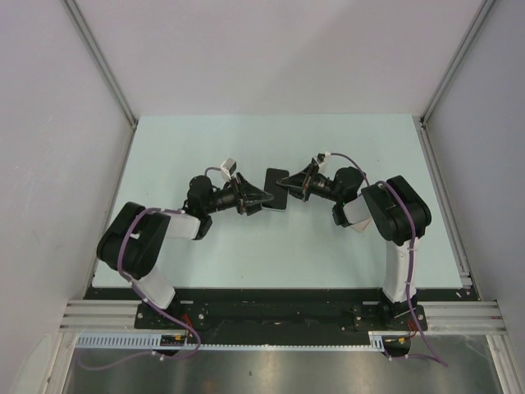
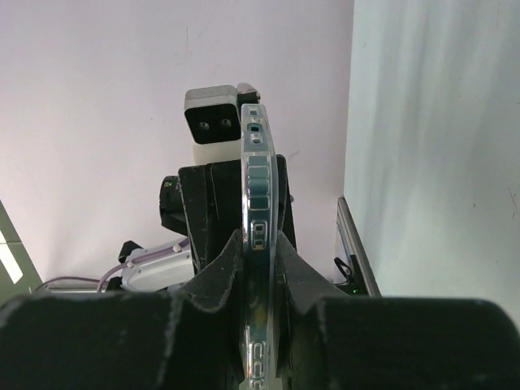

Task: Take the phone out of the phone case
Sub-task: Adjust the phone, then remove the phone case from the phone.

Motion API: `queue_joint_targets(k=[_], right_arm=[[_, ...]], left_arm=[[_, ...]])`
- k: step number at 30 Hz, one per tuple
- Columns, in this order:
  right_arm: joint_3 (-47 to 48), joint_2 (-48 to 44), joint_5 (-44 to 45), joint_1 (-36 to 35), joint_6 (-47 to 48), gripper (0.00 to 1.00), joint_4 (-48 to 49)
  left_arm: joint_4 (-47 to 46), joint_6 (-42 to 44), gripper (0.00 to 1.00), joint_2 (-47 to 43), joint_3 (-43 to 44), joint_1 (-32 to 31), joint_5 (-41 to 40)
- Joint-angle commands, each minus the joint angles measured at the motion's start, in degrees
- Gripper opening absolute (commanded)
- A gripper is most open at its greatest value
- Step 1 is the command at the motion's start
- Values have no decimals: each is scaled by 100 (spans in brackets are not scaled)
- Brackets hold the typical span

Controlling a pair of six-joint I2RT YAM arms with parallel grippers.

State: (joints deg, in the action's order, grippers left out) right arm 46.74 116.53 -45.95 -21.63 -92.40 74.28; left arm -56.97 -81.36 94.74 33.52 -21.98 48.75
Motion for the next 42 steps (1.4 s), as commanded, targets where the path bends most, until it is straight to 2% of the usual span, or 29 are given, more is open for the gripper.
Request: queue_joint_targets(k=[1,6,8,9,10,13,22,23,25,26,27,28,29,30,31,34,42], right_arm=[[90,-60,-10,-78,117,0,1555],[81,-156,-28,-87,345,0,1161],[90,-279,-19,-122,696,0,853],[81,-437,-1,-140,880,0,407],[89,-647,103,-175,1456,0,-363],[90,-912,209,-175,1874,0,-896],[107,-781,122,-289,1655,0,-547],[107,-755,70,-324,1472,0,-390],[107,-650,-97,-333,1138,0,275],[98,-632,-133,-299,832,2,471],[98,-614,-168,-272,707,5,630],[107,-614,-177,-237,619,14,840],[98,-631,-151,-211,487,20,903],[107,-658,-90,-141,443,26,947],[98,-684,-63,-105,425,41,930],[98,-833,77,9,390,52,869],[11,-983,649,238,-68,50,1168]], left_arm=[[-1220,-477,44,10,76,-140,205],[-790,-258,37,-69,128,-140,170],[-178,75,43,-148,207,-158,170],[96,242,47,-192,330,-166,152],[881,757,51,-367,453,-210,39],[1328,1035,47,-482,568,-219,-85],[1127,868,27,-210,726,-351,-173],[1144,955,21,-184,796,-369,-121],[1188,973,16,-193,841,-421,-42],[1171,982,10,-219,841,-430,-15],[1162,973,8,-254,841,-439,-6],[1162,982,6,-289,841,-430,20],[1162,999,1,-315,849,-439,55],[1162,1000,0,-350,858,-430,82],[1153,991,0,-360,867,-430,99],[1013,964,0,-386,911,-430,170],[881,894,0,-570,937,-413,275]])
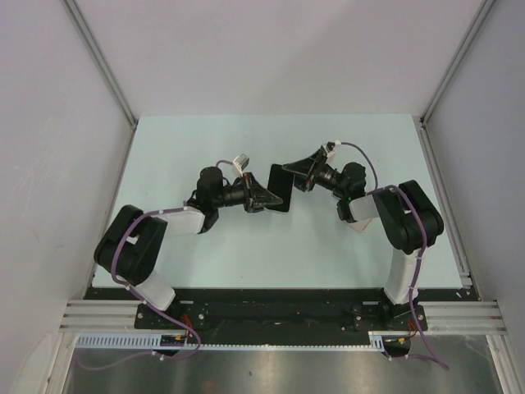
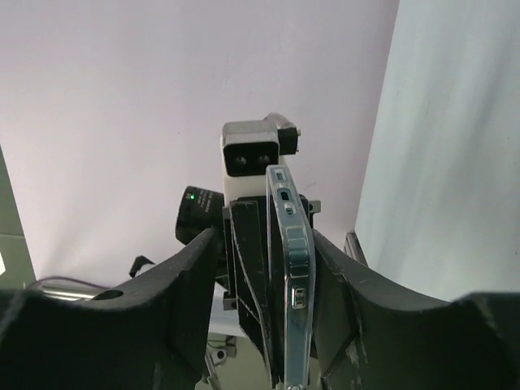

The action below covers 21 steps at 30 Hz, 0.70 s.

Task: Take the phone out of the phone case
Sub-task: Remove the phone case from the phone.

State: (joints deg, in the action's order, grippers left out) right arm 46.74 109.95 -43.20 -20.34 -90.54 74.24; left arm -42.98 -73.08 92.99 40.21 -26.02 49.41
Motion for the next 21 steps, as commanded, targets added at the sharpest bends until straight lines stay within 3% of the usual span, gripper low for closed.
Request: queue_joint_targets(k=[1,6,9,12,21], right_arm=[[-16,-351,391,144,-253,50,1155],[-51,-387,453,179,-350,43,1250],[-42,-343,514,162,-517,34,1452],[-51,-316,584,127,-684,16,1620],[-69,-553,1181,-172,-1219,0,1743]], left_arm=[[-527,74,0,-474,251,0,218],[-597,101,0,-607,146,18,210],[-624,92,0,-624,110,9,210],[-641,101,1,-642,110,18,218],[-659,268,0,-800,-4,18,218]])
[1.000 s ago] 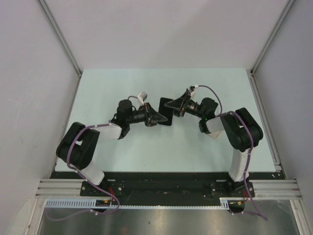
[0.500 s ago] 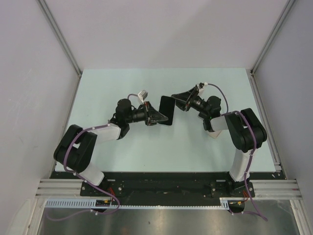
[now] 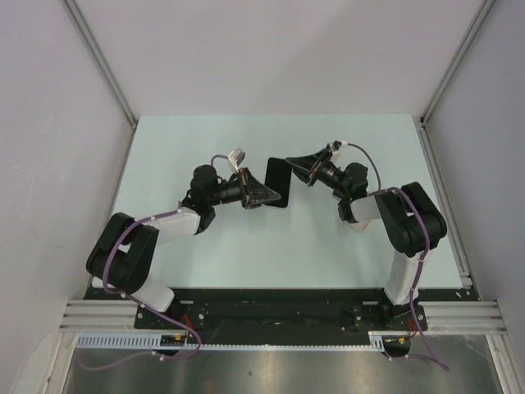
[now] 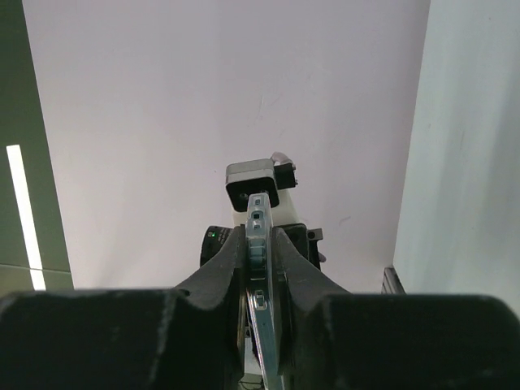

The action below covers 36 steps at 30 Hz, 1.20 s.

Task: Take the phone out of the phone case
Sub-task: Remove the phone case from the phone.

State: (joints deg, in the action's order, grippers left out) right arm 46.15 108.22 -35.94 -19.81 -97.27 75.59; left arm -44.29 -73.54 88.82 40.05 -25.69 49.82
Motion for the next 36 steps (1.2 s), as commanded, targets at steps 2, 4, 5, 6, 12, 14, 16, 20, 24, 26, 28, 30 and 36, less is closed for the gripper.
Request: queue_joint_targets(k=[2,4,5,6,12,14,16,20,24,26,28,30,36], right_arm=[[-10,-477,736,-330,-713,0,1608],[-10,-592,939,-435,-993,0,1617],[-10,-627,1123,-462,-1091,0,1617],[-1,-705,1194,-497,-1162,0,1617],[254,-838,1432,-848,-1794,0,1625],[263,-917,1590,-997,-1970,0,1625],[280,-978,1695,-1077,-2032,0,1625],[359,-1137,1941,-1261,-2217,0,1625],[474,-1268,2083,-1411,-2296,0,1617],[500,-1304,2144,-1508,-2322,0,1617],[509,-1321,2188,-1587,-2366,0,1617],[526,-1339,2188,-1613,-2384,0,1625],[553,-1488,2223,-1657,-2472,0,1634]], left_arm=[[-414,436,0,-488,-6,-23,151],[-317,550,0,-567,3,-15,133],[-299,568,0,-593,-6,-15,124],[-317,569,0,-602,-6,-15,115],[-817,367,0,-541,-94,-15,159],[-1080,270,0,-523,-85,-15,212],[-1265,252,0,-514,-16,-23,308],[-831,874,0,-760,257,-23,572],[385,1929,0,-1015,705,-32,625],[693,2238,0,-1103,907,-23,686],[903,2475,0,-1182,1065,-15,792],[1088,2764,0,-1235,1162,-15,862],[1599,3450,0,-1340,1540,12,1187]])
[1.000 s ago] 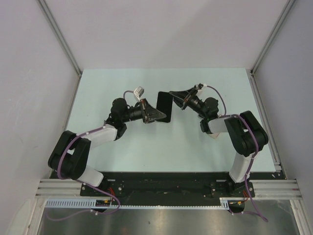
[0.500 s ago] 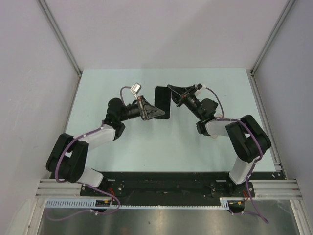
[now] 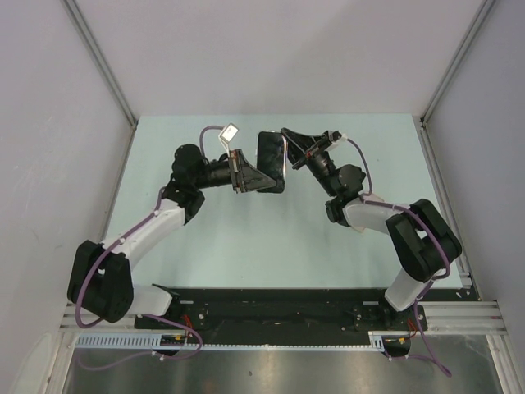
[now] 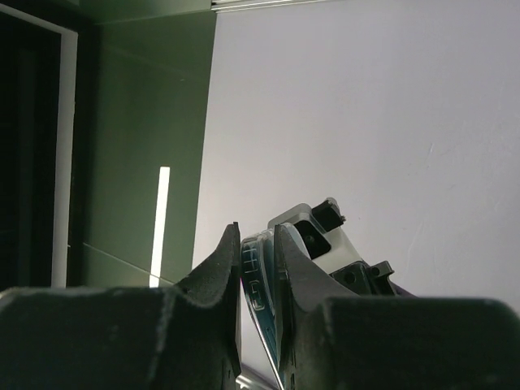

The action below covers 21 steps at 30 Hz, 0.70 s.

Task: Take the phone out of the phone case
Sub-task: Remove the phone case from the phone.

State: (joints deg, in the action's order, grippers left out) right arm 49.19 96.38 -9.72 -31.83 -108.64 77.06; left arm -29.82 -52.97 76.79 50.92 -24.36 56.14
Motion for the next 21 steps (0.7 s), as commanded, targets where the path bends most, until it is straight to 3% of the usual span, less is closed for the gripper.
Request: queue_joint_targets(k=[1,9,21], right_arm=[[240,-373,-356,-464,-1353,0,1479],[249,-533,-171,-473,-1414,0,1479],[240,-304,128,-534,-1625,0,1479]], left_arm=[[161,1447,0,-147,515,-122,686],[609,2326,0,-437,700,-87,960],[548,2396,0,-692,569,-51,969]])
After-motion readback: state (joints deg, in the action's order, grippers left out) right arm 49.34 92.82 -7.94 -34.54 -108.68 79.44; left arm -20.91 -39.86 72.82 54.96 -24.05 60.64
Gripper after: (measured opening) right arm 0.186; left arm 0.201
